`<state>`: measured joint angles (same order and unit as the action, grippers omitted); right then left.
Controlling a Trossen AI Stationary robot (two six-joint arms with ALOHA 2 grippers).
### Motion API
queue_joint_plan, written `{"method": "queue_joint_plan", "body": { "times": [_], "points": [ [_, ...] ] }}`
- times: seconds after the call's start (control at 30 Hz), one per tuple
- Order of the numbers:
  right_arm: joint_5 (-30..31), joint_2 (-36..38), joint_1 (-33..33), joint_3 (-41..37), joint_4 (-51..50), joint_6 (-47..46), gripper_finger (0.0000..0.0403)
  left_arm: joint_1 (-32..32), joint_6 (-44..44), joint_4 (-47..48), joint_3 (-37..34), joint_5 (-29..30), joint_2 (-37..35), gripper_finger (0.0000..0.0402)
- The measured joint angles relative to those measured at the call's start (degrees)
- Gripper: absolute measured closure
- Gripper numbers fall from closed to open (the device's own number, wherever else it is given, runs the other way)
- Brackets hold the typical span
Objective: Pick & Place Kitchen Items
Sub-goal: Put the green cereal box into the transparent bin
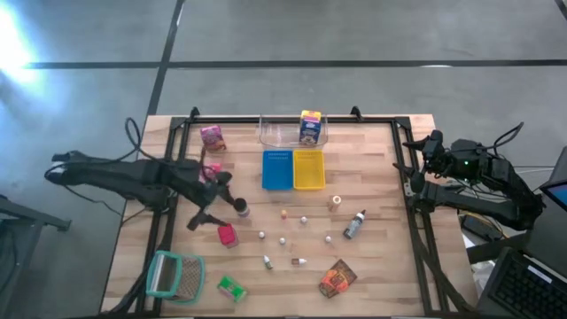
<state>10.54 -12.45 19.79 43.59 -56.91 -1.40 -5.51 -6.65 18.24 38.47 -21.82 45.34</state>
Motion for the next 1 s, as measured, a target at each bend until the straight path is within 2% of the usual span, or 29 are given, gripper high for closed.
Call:
{"method": "queue_joint_plan", "body": {
  "times": [0.1, 0.2, 0.37, 0.5, 0.83, 1.0],
  "points": [
    [0.0, 0.0, 0.0, 0.0, 0.0, 0.0, 0.0039, -3.8, -0.6, 4.3, 3.9, 0.2, 4.1, 0.0103],
    [0.0, 0.0, 0.0, 0.0, 0.0, 0.0, 0.0039, -9.1, -1.9, 5.2, 7.6, 3.0, 7.5, 0.0107],
    [0.0, 0.0, 0.0, 0.0, 0.0, 0.0, 0.0039, -18.9, -6.5, 7.6, 13.1, 14.0, 12.8, 0.0113],
    [0.0, 0.0, 0.0, 0.0, 0.0, 0.0, 0.0039, -23.7, -6.5, 10.8, 18.1, 20.8, 16.9, 0.0113],
    [0.0, 0.0, 0.0, 0.0, 0.0, 0.0, 0.0039, -28.1, 1.5, 19.1, 27.1, 21.4, 27.7, 0.0115],
    [0.0, 0.0, 0.0, 0.0, 0.0, 0.0, 0.0039, -30.8, 4.4, 19.6, 29.2, 22.2, 31.5, 0.0115]
  ]
}}
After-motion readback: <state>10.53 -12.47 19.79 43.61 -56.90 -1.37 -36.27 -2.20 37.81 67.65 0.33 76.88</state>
